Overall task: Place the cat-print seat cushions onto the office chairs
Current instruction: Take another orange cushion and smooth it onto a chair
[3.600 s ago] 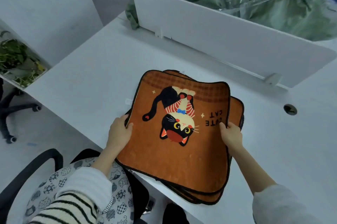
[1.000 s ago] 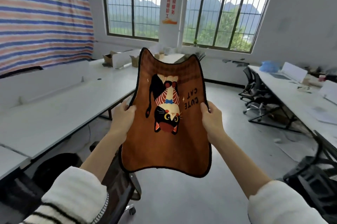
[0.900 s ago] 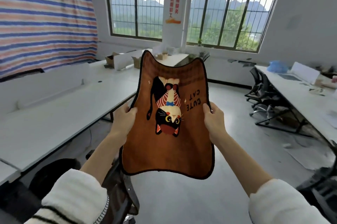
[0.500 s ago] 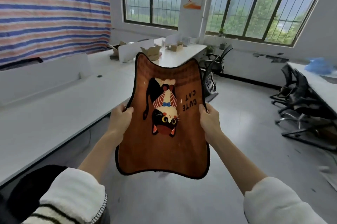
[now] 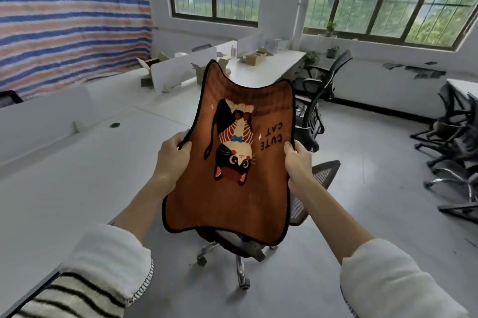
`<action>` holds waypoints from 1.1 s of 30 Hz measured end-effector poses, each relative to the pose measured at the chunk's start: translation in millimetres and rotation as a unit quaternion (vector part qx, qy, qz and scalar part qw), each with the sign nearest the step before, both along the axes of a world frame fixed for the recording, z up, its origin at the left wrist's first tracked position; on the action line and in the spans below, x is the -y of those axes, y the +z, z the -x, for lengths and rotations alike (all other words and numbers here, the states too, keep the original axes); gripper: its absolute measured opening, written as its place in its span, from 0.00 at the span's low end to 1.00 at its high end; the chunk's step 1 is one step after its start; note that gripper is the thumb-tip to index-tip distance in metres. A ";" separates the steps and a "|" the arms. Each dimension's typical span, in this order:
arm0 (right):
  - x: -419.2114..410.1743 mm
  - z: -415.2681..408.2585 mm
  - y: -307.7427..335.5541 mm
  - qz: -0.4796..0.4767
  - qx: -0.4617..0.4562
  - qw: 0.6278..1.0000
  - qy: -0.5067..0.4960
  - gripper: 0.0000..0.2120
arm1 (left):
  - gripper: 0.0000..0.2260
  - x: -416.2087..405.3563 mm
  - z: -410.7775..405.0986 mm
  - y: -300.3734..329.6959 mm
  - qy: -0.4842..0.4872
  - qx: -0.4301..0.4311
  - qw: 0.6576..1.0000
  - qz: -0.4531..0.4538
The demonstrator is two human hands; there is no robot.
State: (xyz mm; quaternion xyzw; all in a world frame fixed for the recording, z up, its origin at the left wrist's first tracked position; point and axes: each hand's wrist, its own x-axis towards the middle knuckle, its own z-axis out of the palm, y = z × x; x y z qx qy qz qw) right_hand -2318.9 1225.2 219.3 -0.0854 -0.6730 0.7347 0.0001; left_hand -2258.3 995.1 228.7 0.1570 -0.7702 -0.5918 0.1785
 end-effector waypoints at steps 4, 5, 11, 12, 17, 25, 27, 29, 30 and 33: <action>2.1 79.2 -31.7 0.028 0.053 0.998 -0.019 0.15 | 0.14 -1.4 90.8 -28.4 -0.020 0.032 0.999 0.018; 2.2 99.0 -41.2 0.032 0.064 0.997 -0.026 0.14 | 0.14 -2.8 114.7 -36.7 -0.031 0.042 0.998 0.025; 4.6 208.0 -109.7 0.021 0.137 0.988 -0.063 0.12 | 0.14 -1.0 242.1 -90.6 -0.069 0.126 0.987 0.065; 6.2 218.4 -120.1 0.011 0.147 0.987 -0.068 0.12 | 0.14 -0.5 254.8 -98.0 -0.076 0.137 0.986 0.063; 14.0 265.4 -186.8 -0.006 0.228 0.968 -0.101 0.11 | 0.15 5.7 322.2 -154.2 -0.127 0.209 0.967 0.076; 38.8 293.5 -308.7 -0.017 0.364 0.913 -0.183 0.15 | 0.17 26.7 400.5 -280.1 -0.205 0.320 0.912 0.152; 46.0 300.4 -342.1 -0.022 0.390 0.896 -0.212 0.14 | 0.17 34.8 420.7 -319.8 -0.220 0.347 0.894 0.177; 51.3 301.9 -366.3 -0.029 0.408 0.885 -0.222 0.12 | 0.17 45.3 432.5 -350.1 -0.220 0.367 0.884 0.190; 52.4 302.8 -373.0 -0.037 0.414 0.881 -0.226 0.12 | 0.17 49.9 437.6 -360.3 -0.218 0.372 0.882 0.190; 58.4 305.7 -416.7 -0.077 0.445 0.854 -0.256 0.12 | 0.17 63.0 461.4 -412.4 -0.223 0.382 0.874 0.200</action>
